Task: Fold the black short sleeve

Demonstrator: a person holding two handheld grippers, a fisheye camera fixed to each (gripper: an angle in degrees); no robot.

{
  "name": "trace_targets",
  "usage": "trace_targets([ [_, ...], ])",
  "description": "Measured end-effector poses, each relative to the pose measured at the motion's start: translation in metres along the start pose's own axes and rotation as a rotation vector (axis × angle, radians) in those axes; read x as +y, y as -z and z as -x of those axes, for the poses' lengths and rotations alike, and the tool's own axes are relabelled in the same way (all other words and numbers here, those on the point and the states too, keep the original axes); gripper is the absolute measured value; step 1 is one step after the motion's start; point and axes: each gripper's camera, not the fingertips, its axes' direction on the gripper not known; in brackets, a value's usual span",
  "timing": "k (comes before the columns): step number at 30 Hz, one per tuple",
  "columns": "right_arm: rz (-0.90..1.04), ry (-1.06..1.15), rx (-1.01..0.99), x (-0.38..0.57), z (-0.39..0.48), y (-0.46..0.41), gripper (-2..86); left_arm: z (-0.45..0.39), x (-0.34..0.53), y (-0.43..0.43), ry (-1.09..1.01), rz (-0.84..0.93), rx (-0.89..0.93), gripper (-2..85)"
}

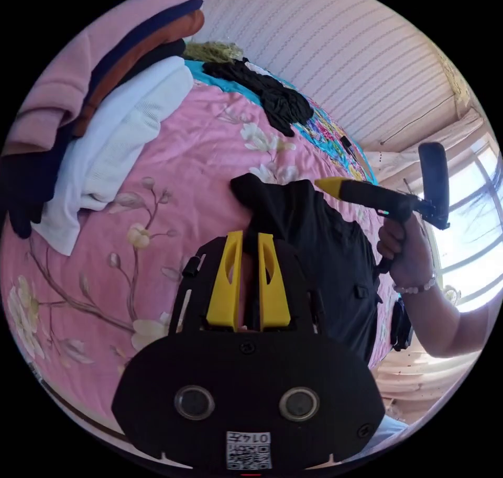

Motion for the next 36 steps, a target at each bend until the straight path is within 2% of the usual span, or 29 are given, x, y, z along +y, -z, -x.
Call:
trace_targets([
  [3, 0.131, 0.010, 0.098, -0.055, 0.004, -0.051, 6.2, 0.016, -0.013, -0.015, -0.038, 0.147, -0.011, 2.4],
  [6, 0.341, 0.004, 0.127, -0.087, -0.005, -0.098, 3.7, 0.024, -0.013, 0.006, -0.067, 0.105, -0.038, -0.2],
  [10, 0.213, -0.098, 0.118, -0.089, -0.023, -0.083, 1.9, 0.037, 0.006, 0.034, -0.091, 0.069, 0.008, -0.9],
  [13, 0.241, -0.186, 0.060, -0.088, -0.037, -0.085, 2.2, 0.050, 0.016, 0.028, -0.057, 0.107, -0.016, -1.0],
  [18, 0.175, -0.052, 0.106, -0.120, -0.006, -0.081, 3.1, 0.069, 0.023, 0.029, -0.013, 0.111, -0.005, -0.9],
  [22, 0.246, 0.095, 0.069, -0.158, 0.028, -0.122, 5.4, 0.077, 0.028, 0.037, 0.012, 0.097, -0.012, -0.9],
  [26, 0.409, 0.088, 0.107, -0.169, 0.027, -0.175, 4.0, 0.080, 0.033, 0.053, 0.026, 0.054, -0.026, -0.9],
  [31, 0.236, 0.056, -0.032, -0.187, 0.029, -0.154, 1.9, 0.075, 0.043, 0.088, 0.023, -0.083, -0.069, -0.6],
  [34, 0.321, 0.047, -0.020, -0.193, 0.025, -0.174, 2.3, 0.083, 0.047, 0.064, 0.046, 0.052, -0.172, 0.7],
  [36, 0.401, 0.062, 0.007, -0.197, 0.027, -0.181, 3.0, 0.090, 0.051, 0.059, 0.055, 0.045, -0.154, 2.1],
])
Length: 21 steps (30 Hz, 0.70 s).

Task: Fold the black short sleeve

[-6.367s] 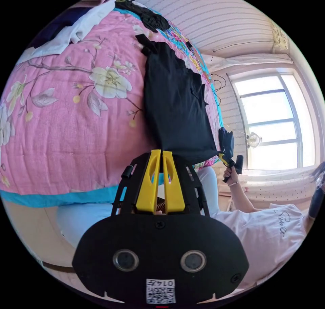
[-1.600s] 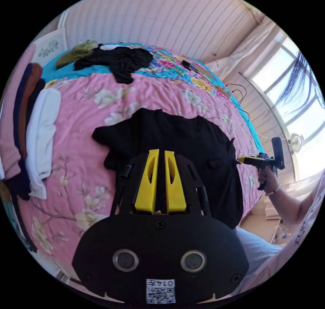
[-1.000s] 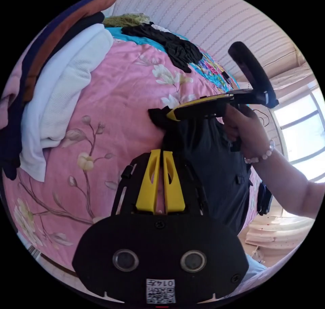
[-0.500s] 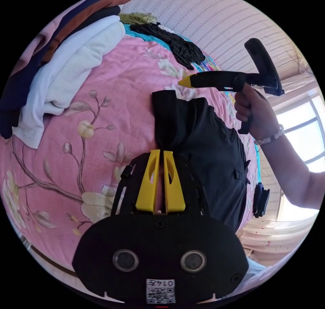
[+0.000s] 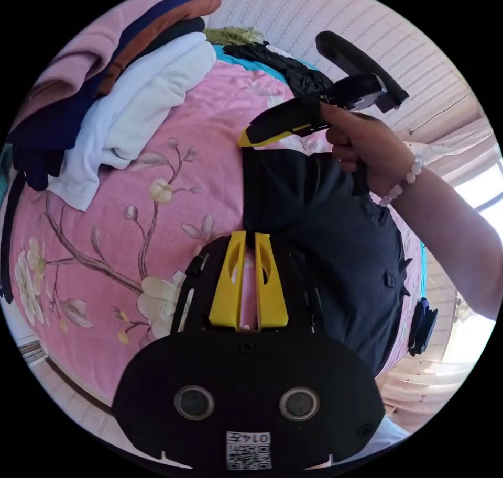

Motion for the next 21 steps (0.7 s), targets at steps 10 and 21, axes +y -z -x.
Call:
trace_targets([
  [10, -0.067, 0.021, 0.083, 0.027, 0.023, 0.012, 2.8, 0.006, 0.011, 0.007, 0.041, -0.007, 0.067, 3.8],
  [21, -0.458, -0.240, -0.140, 0.159, -0.033, 0.071, -0.2, -0.049, 0.029, 0.052, -0.235, -0.220, 0.146, -0.8],
])
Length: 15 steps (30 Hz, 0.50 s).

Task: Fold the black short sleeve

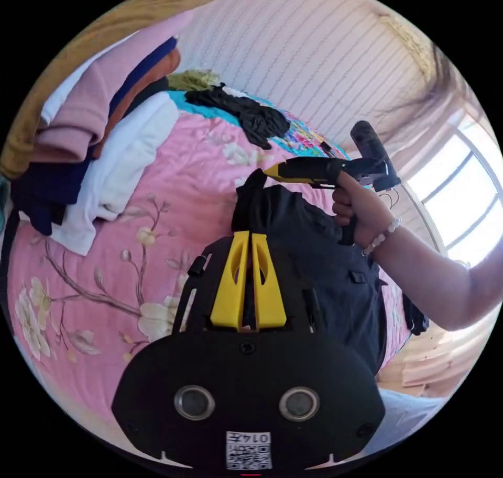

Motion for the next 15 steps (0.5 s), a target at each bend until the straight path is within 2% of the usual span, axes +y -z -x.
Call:
trace_targets([
  [4, -0.135, -0.157, 0.027, 0.073, -0.034, 0.072, -0.2, -0.037, 0.001, -0.001, -0.130, 0.003, 0.106, -0.2],
  [10, -0.031, -0.344, 0.077, 0.152, -0.085, 0.089, 0.1, -0.062, 0.013, -0.030, -0.121, 0.159, 0.148, 4.6],
  [15, -0.016, -0.245, 0.115, 0.168, -0.078, 0.111, 0.4, -0.067, 0.012, -0.035, -0.104, 0.173, 0.039, 5.1],
])
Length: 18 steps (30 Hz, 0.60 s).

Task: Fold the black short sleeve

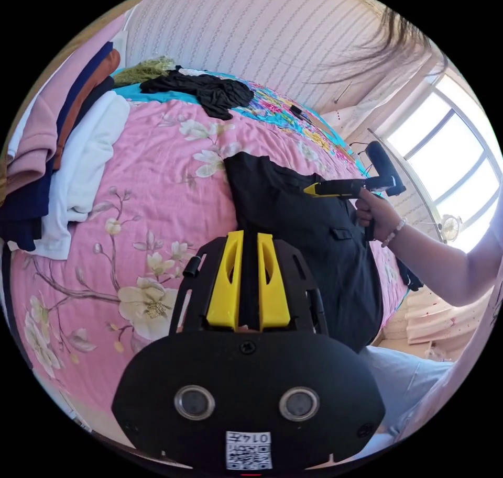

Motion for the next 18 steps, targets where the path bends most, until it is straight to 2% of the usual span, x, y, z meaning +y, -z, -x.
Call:
trace_targets([
  [5, 0.032, 0.139, -0.004, -0.023, 0.014, 0.002, 0.3, -0.011, -0.020, -0.037, 0.015, 0.059, -0.027, 7.0],
  [9, -0.069, 0.151, -0.060, -0.003, 0.012, 0.022, -0.1, -0.023, -0.032, -0.078, 0.034, 0.178, -0.094, 5.1],
  [14, -0.093, 0.036, 0.035, 0.065, -0.020, 0.049, -0.2, -0.036, -0.044, -0.070, 0.071, 0.169, -0.105, 6.1],
  [18, -0.260, -0.153, 0.127, 0.157, -0.062, 0.111, 0.0, -0.061, -0.061, -0.040, -0.016, 0.119, -0.168, 5.5],
])
